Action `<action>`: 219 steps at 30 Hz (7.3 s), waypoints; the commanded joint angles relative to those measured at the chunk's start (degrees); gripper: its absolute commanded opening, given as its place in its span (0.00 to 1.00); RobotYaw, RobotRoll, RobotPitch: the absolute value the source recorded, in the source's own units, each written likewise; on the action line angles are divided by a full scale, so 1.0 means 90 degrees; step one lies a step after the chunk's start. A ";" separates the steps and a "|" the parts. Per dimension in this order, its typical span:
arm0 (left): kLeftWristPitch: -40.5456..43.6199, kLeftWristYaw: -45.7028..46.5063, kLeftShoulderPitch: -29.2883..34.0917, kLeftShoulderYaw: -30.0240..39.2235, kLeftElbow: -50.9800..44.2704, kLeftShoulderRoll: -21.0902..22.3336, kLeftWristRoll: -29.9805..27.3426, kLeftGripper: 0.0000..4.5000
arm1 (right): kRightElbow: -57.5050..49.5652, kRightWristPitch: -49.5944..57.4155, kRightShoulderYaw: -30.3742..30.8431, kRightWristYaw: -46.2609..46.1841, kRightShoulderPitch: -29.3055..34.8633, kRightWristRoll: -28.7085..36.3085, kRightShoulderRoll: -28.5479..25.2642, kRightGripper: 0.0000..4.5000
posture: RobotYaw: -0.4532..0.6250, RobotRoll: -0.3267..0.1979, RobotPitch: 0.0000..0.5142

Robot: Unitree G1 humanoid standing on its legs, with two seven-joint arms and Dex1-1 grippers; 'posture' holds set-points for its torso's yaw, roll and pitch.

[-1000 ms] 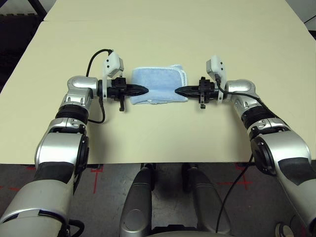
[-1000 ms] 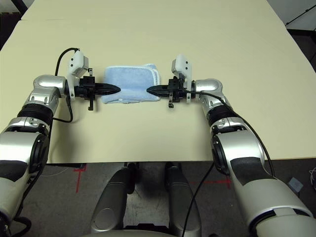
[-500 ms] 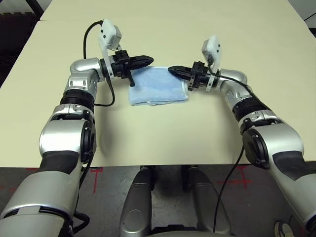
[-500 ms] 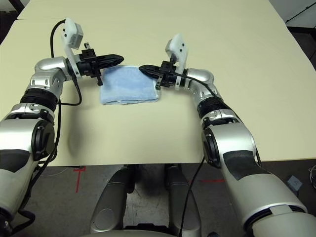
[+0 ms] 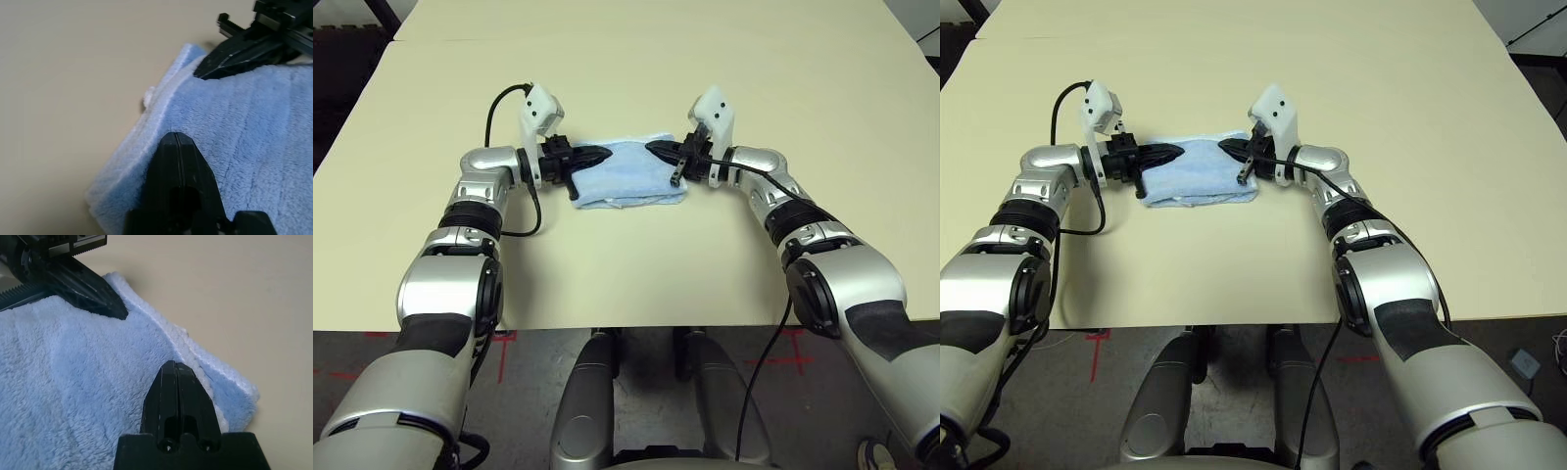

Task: Fold the towel and set it aside.

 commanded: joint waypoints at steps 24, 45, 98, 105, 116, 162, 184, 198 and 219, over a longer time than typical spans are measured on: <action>0.1896 -0.2680 0.1378 0.0248 -0.3533 0.1254 -0.1285 0.00 | -0.2194 0.4660 -0.1339 0.2860 0.0939 0.2494 -0.1673 0.00 | 0.54 0.62 0.53; 0.1726 -0.2831 0.1973 0.0117 -0.4685 0.1531 -0.1694 0.99 | -0.3324 0.9526 -0.1703 0.1048 0.1171 0.3898 -0.1975 1.00 | 0.55 0.62 0.55; 0.2456 -0.2429 0.2785 -0.0118 -0.6306 0.1787 -0.2145 1.00 | -0.1638 0.9104 -0.1819 0.0129 0.0084 0.3729 -0.0609 0.00 | 0.60 0.62 0.50; 0.2663 -0.2150 0.2869 -0.0043 -0.6316 0.1712 -0.2233 1.00 | -0.1416 0.8037 -0.2593 -0.0358 -0.0205 0.3994 -0.0676 0.00 | 0.59 0.62 0.49; 0.2513 -0.1634 0.2733 0.0077 -0.5767 0.1640 -0.2180 1.00 | -0.0495 0.4479 -0.3900 -0.1582 -0.0748 0.4163 -0.1138 0.00 | 0.55 0.62 0.48; 0.2697 -0.1043 0.3169 0.0168 -0.5863 0.1519 -0.2228 1.00 | -0.0861 0.1253 -0.4726 -0.3803 0.0600 0.4405 -0.0830 0.00 | 0.51 0.62 0.53; 0.2659 -0.1095 0.3034 0.0068 -0.5765 0.1493 -0.2152 1.00 | -0.2465 0.2519 -0.4287 -0.5270 0.0765 0.4745 0.0162 0.00 | 0.52 0.62 0.53; 0.2535 -0.1139 0.2962 0.0008 -0.5646 0.1486 -0.2095 1.00 | -0.3970 0.2834 -0.4316 -0.5908 0.1639 0.5131 0.0295 0.00 | 0.50 0.62 0.52; 0.2792 -0.0776 0.2818 0.0090 -0.5635 0.1381 -0.2144 1.00 | -0.3711 0.3054 -0.4145 -0.5996 0.1406 0.5140 0.0358 0.36 | 0.52 0.62 0.49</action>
